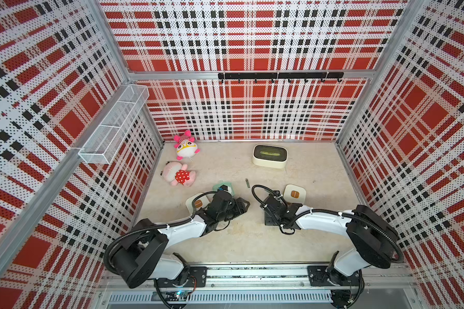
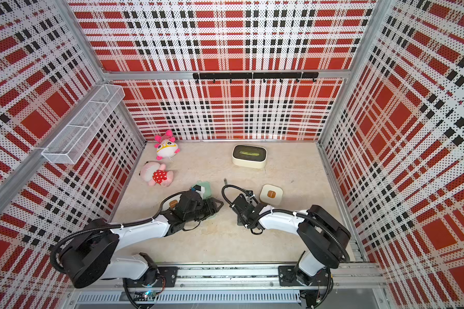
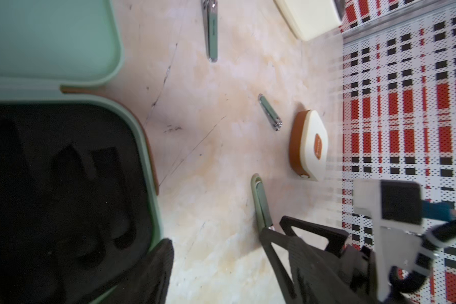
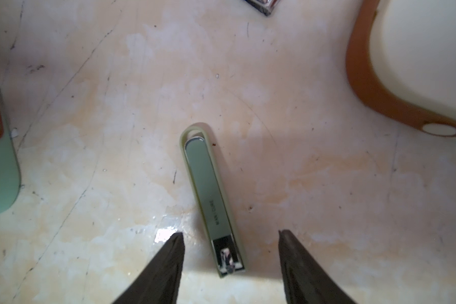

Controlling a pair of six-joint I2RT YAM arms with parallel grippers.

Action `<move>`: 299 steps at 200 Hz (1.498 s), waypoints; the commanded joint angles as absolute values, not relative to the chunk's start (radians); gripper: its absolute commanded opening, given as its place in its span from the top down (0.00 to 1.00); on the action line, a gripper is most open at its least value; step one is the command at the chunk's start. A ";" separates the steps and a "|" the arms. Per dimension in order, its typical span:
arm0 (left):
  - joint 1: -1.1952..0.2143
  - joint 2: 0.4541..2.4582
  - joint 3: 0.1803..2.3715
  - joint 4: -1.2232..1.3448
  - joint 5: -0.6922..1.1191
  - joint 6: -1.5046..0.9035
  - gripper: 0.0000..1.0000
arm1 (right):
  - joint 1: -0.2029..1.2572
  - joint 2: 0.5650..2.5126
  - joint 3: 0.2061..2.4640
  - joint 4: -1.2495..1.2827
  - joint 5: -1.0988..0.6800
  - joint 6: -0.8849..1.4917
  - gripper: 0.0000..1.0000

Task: Organize nail clipper sets
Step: Adjust the nail clipper at the center of the board.

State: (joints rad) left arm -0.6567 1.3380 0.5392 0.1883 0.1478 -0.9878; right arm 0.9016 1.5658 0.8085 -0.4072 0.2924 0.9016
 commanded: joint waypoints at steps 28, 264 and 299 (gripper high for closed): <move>-0.521 1.211 0.608 0.028 0.136 -0.882 0.24 | 0.971 1.598 0.904 -0.418 0.267 0.906 0.41; -0.264 1.096 0.378 0.063 0.290 -0.820 0.22 | 0.828 1.710 0.937 -0.434 0.294 0.968 0.04; -0.259 1.101 0.353 0.088 0.298 -0.824 0.22 | 0.785 1.776 1.024 -0.488 0.323 0.925 0.04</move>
State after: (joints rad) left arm -0.2722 1.1145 0.3717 0.0460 0.2821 -0.8223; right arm 0.8097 1.7283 0.9684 -0.4297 0.2787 0.9600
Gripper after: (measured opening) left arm 0.785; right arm 0.962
